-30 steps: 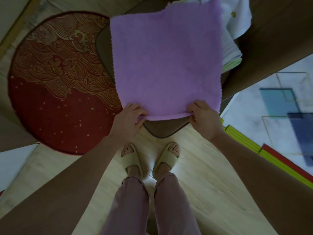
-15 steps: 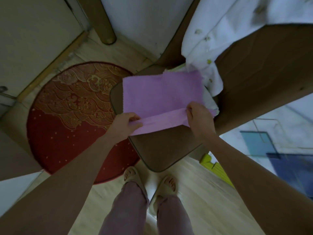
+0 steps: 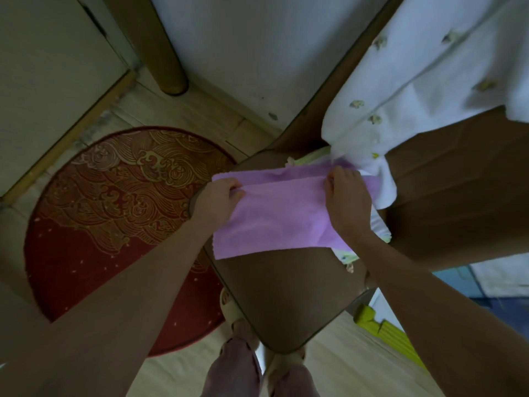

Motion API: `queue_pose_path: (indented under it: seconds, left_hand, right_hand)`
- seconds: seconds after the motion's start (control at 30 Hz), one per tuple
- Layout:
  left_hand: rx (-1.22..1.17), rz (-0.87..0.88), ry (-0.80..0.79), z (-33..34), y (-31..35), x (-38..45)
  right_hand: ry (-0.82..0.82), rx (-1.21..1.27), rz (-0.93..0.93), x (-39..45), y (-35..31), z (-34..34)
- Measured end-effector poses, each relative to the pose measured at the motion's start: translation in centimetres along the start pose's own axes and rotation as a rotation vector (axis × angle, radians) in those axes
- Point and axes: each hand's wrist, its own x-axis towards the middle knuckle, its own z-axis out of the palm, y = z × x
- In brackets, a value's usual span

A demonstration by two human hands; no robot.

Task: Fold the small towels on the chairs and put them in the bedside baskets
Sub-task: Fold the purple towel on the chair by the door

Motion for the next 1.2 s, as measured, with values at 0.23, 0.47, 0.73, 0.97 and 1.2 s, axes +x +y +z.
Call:
queue_pose_path:
  seconds: [0.23,0.47,0.73,0.97,1.2]
  left_hand:
    - [0.099,-0.013,-0.079,0.8,-2.2,5.1]
    - [0.176,0.064,-0.130,1.6,-3.2,7.0]
    - [0.194,0.106,-0.095,1.8,-3.8,7.4]
    - [0.180,0.144,-0.140,1.5,-4.5,6.1]
    - [0.130,0.070,-0.220,0.7,-7.0,1.6]
  right_hand:
    - [-0.049,-0.127,-0.063,3.2,0.1,4.7]
    - [-0.116,-0.170,-0.199,3.7,0.9,6.5]
    - [-0.121,-0.256,-0.256,2.2,-1.3,6.0]
    - [-0.280,-0.028,-0.473,2.8,-3.6,8.2]
    - [-0.435,0.039,-0.539,-0.9,-3.7,8.0]
